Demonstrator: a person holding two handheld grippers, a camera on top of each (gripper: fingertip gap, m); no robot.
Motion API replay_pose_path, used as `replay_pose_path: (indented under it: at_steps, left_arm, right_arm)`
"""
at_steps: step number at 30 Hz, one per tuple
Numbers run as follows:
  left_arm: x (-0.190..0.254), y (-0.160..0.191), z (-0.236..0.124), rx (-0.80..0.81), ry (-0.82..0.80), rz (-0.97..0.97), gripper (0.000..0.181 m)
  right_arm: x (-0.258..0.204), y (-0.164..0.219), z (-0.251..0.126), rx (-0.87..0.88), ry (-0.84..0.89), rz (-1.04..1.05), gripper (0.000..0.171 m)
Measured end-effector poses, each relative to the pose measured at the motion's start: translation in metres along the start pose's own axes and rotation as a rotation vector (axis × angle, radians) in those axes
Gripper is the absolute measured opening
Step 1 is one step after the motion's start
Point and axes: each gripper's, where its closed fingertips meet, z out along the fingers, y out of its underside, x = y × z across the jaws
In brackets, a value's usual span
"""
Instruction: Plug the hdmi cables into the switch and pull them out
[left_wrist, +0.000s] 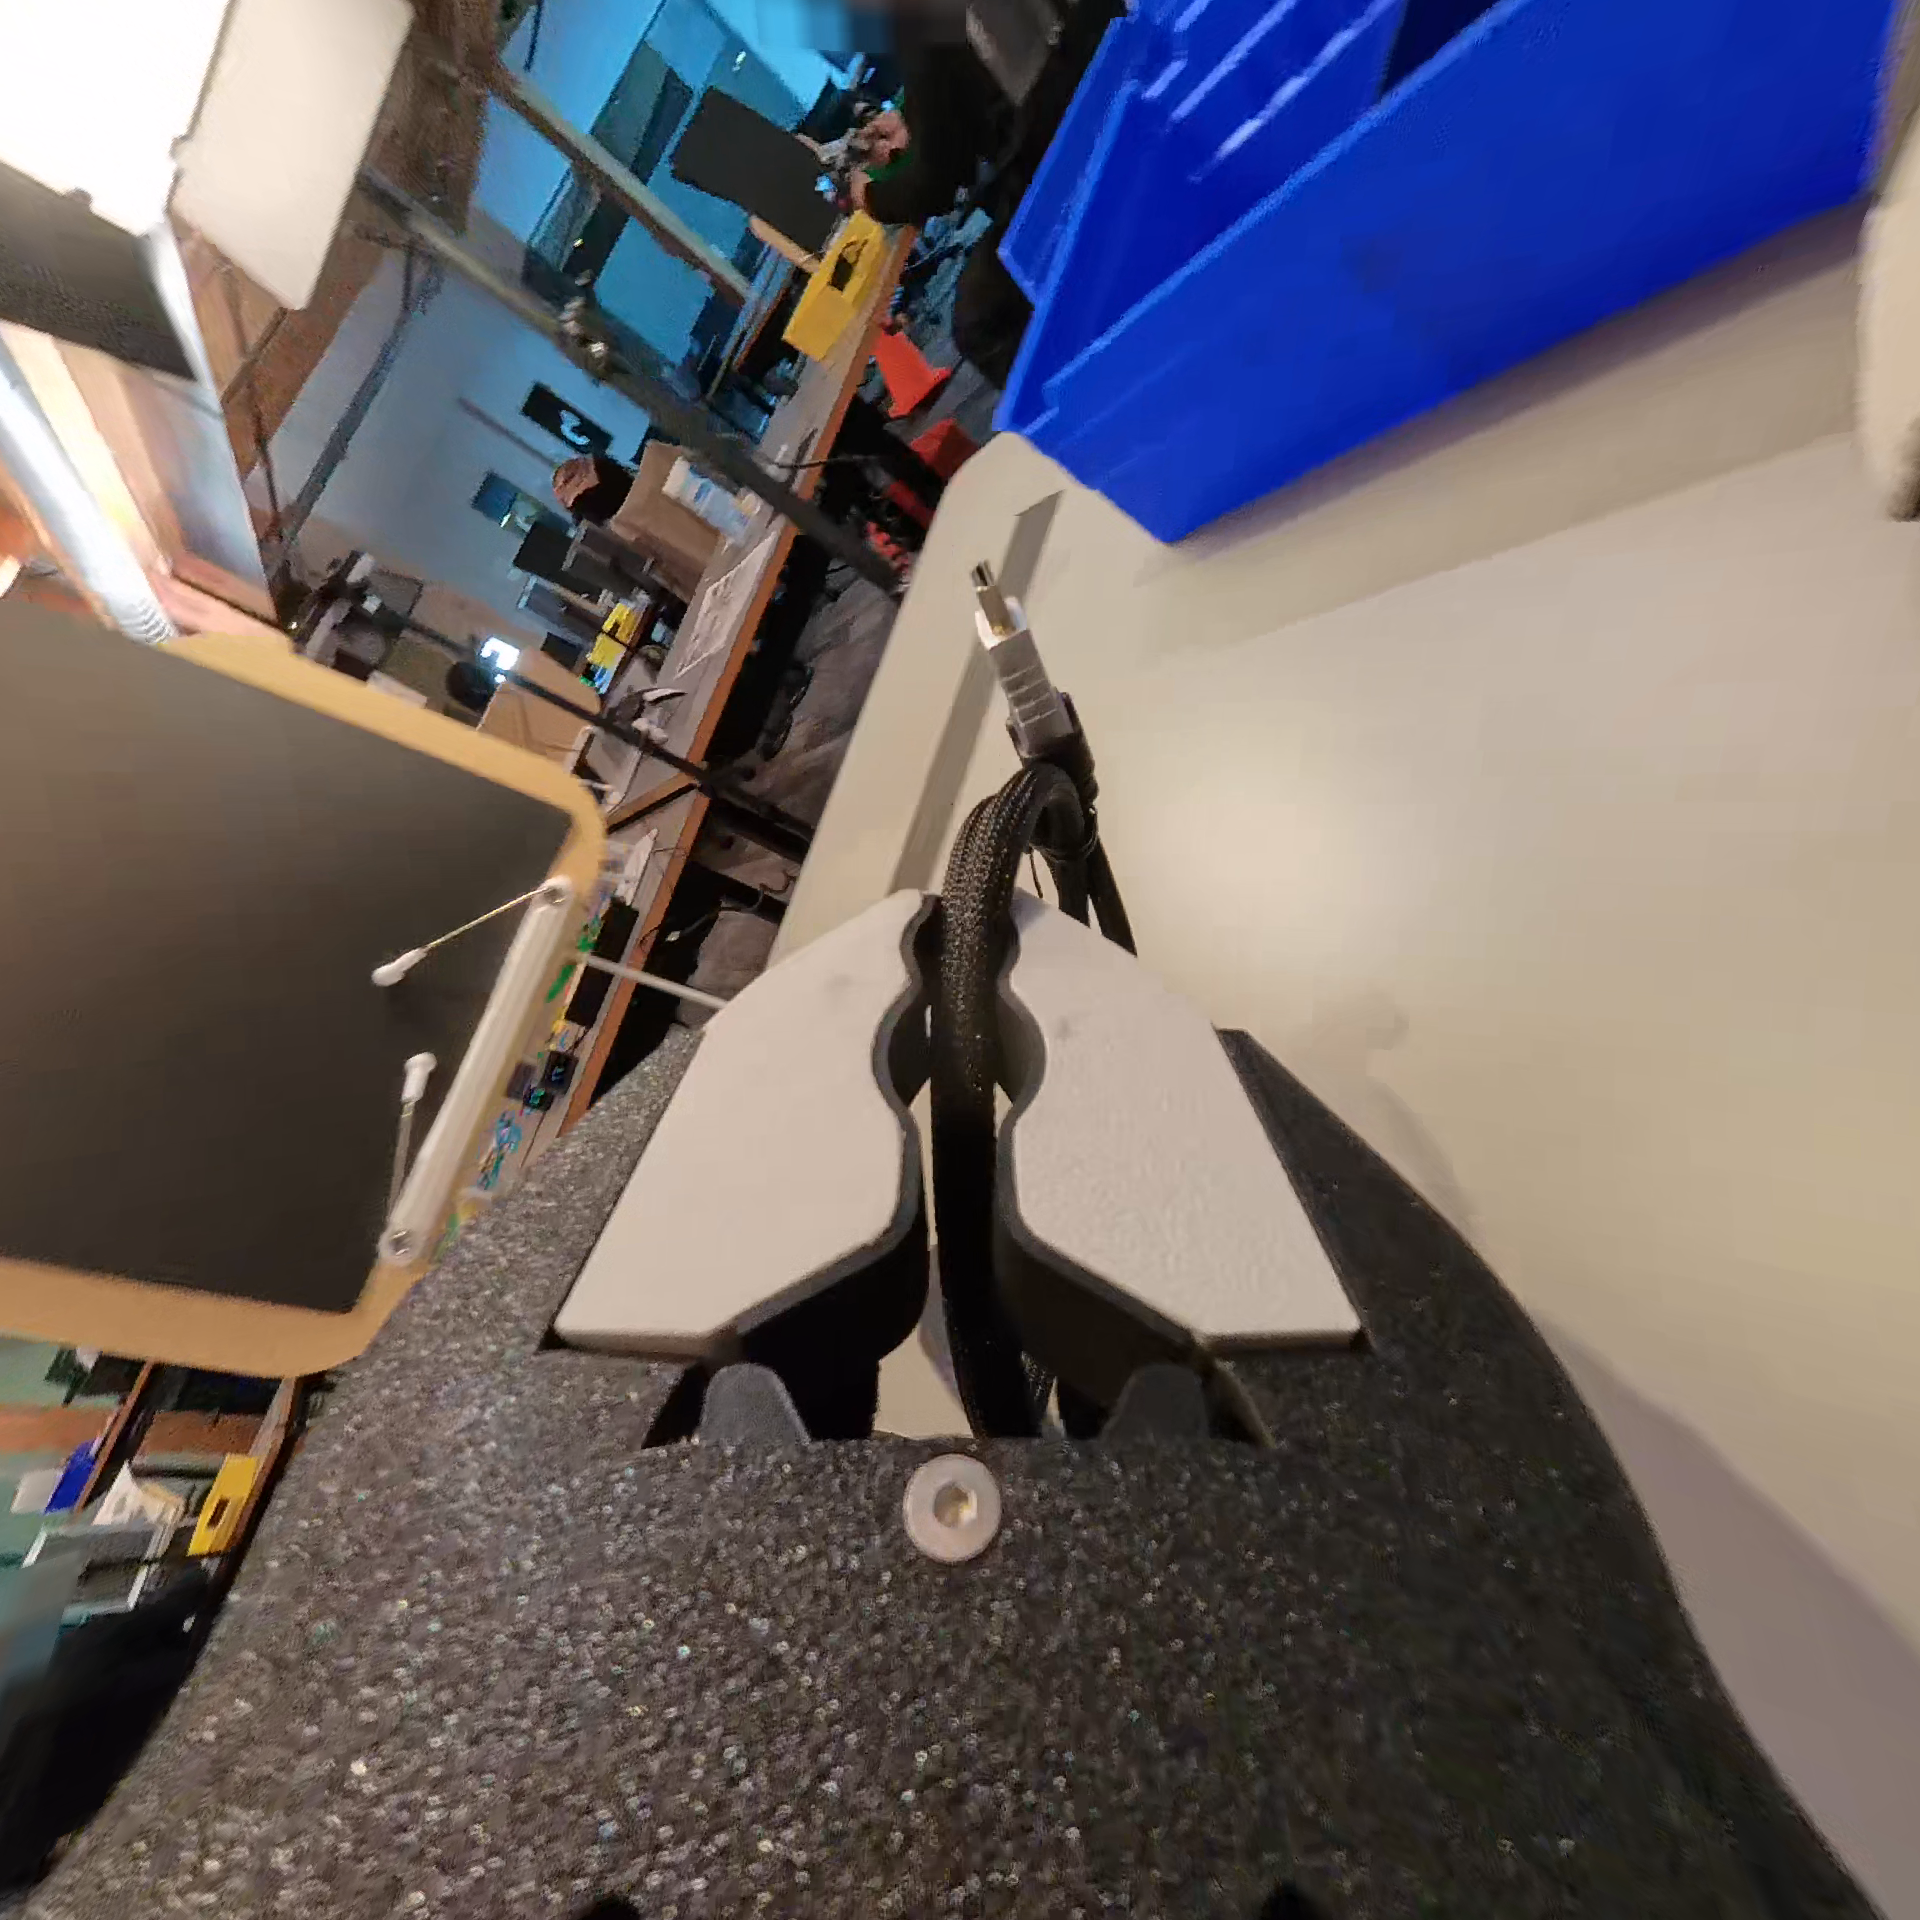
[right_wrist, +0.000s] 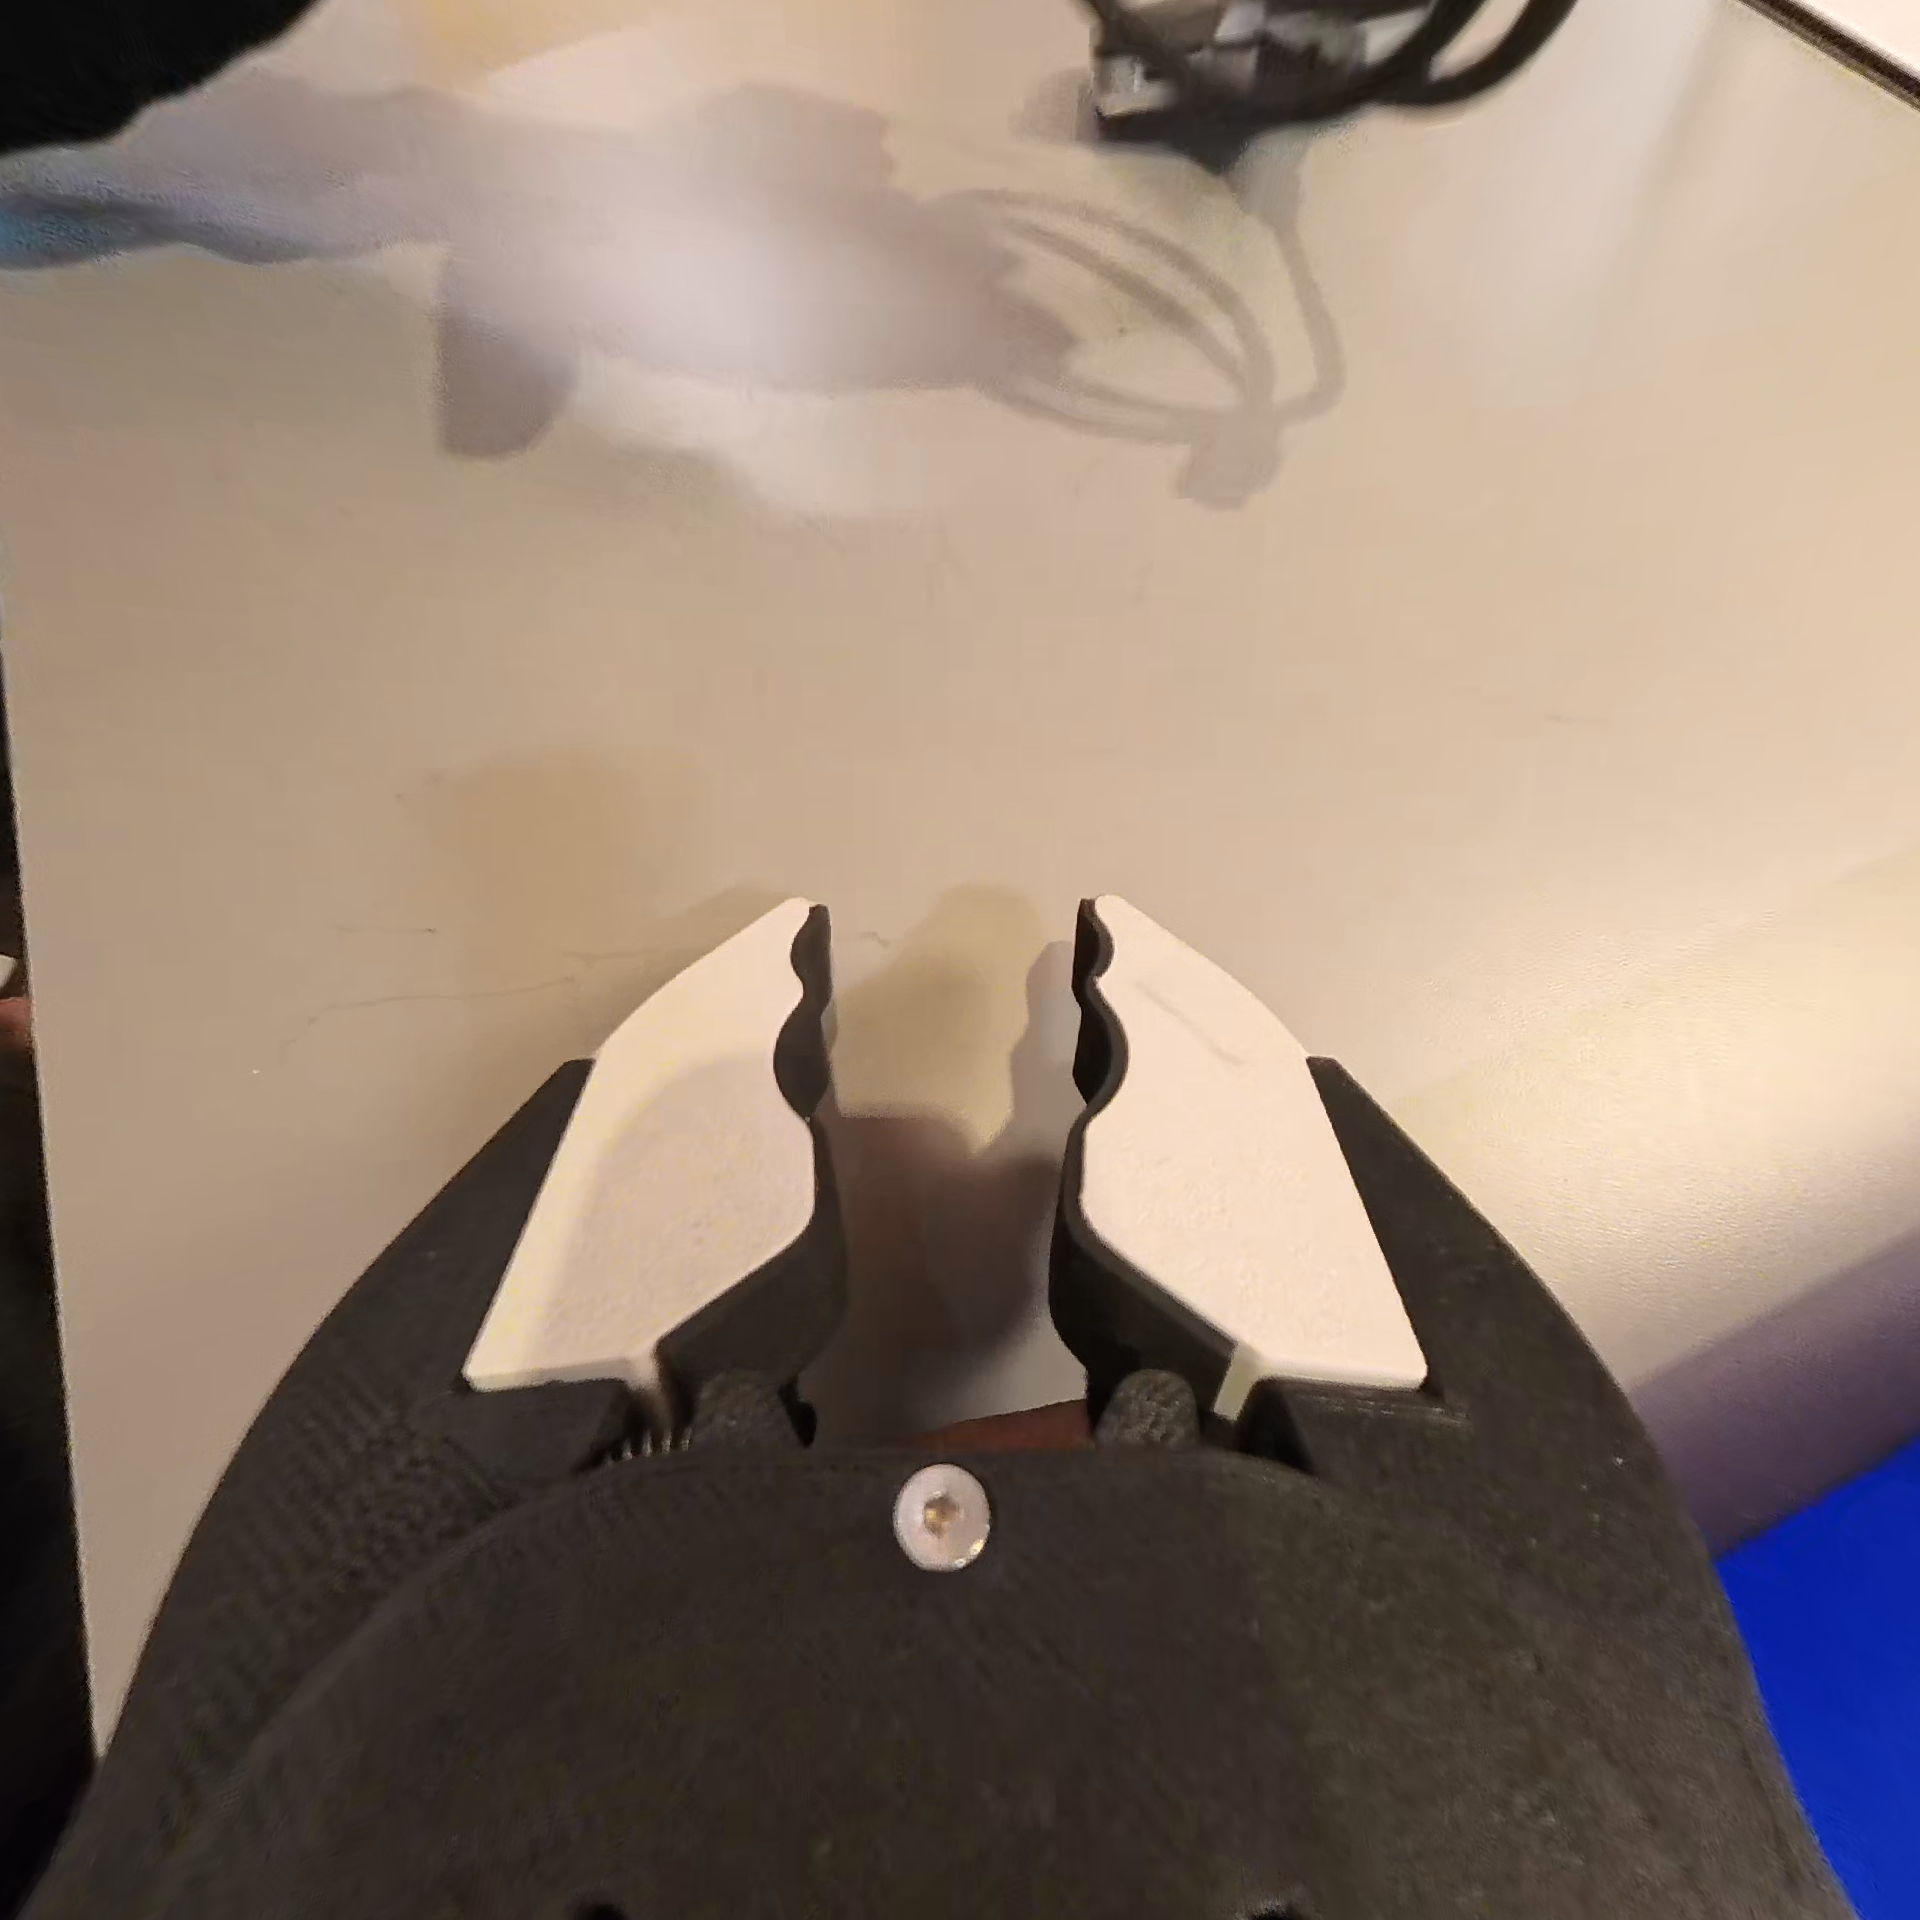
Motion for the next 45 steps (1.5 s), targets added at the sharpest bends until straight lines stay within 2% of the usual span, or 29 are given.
replay_pose_path:
  at_steps: [5, 9, 12, 13, 16, 17, 23, 27, 30, 33, 38, 41, 45]
  left_arm:
    - [0.06, 0.004, 0.005, 0.005, 0.068, 0.045, 0.007]
    - [0.091, 0.005, 0.004, 0.003, 0.108, 0.157, 0.007]
    - [0.11, 0.003, -0.001, 0.02, 0.179, 0.165, 0.009]
    - [0.119, 0.002, -0.003, 0.026, 0.229, 0.139, 0.016]
    - [0.136, 0.0, -0.009, 0.009, 0.355, 0.0, 0.056]
    - [0.141, -0.005, -0.013, 0.029, 0.395, -0.048, 0.062]
    - [0.142, -0.049, -0.05, 0.231, 0.578, -0.388, 0.088]
    - [0.104, -0.045, -0.068, 0.265, 0.467, -0.555, 0.089]
    - [0.062, 0.001, -0.084, 0.124, 0.286, -0.643, 0.087]
    - [0.008, 0.068, -0.123, -0.062, 0.058, -0.693, 0.082]
    - [-0.081, 0.166, -0.241, -0.346, -0.282, -0.704, 0.066]
    - [-0.109, 0.219, -0.325, -0.582, -0.332, -0.634, 0.06]
    - [-0.119, 0.301, -0.411, -0.862, -0.363, -0.781, 0.058]
  right_arm:
    - [0.0, -0.002, -0.002, 0.022, -0.003, 0.003, 0.045]
    - [0.0, -0.003, -0.003, 0.033, -0.002, -0.003, 0.045]
    - [-0.001, -0.004, -0.004, 0.035, -0.002, -0.008, 0.045]
    - [-0.001, -0.003, -0.003, 0.035, -0.002, -0.009, 0.045]
    - [-0.002, -0.003, -0.003, 0.034, -0.004, -0.013, 0.045]
    - [-0.002, -0.003, -0.003, 0.033, -0.004, -0.014, 0.045]
    - [-0.002, -0.003, -0.003, 0.033, -0.002, -0.019, 0.045]
    - [-0.002, -0.003, -0.003, 0.034, 0.0, -0.021, 0.045]
    - [-0.003, -0.004, -0.004, 0.039, 0.002, -0.032, 0.045]
    - [-0.005, -0.003, -0.003, 0.031, -0.002, -0.045, 0.045]
    - [-0.007, 0.0, -0.001, 0.01, -0.016, -0.053, 0.045]
    - [-0.007, 0.0, -0.001, 0.009, -0.017, -0.047, 0.045]
    - [-0.007, 0.0, 0.0, 0.001, -0.014, -0.054, 0.045]
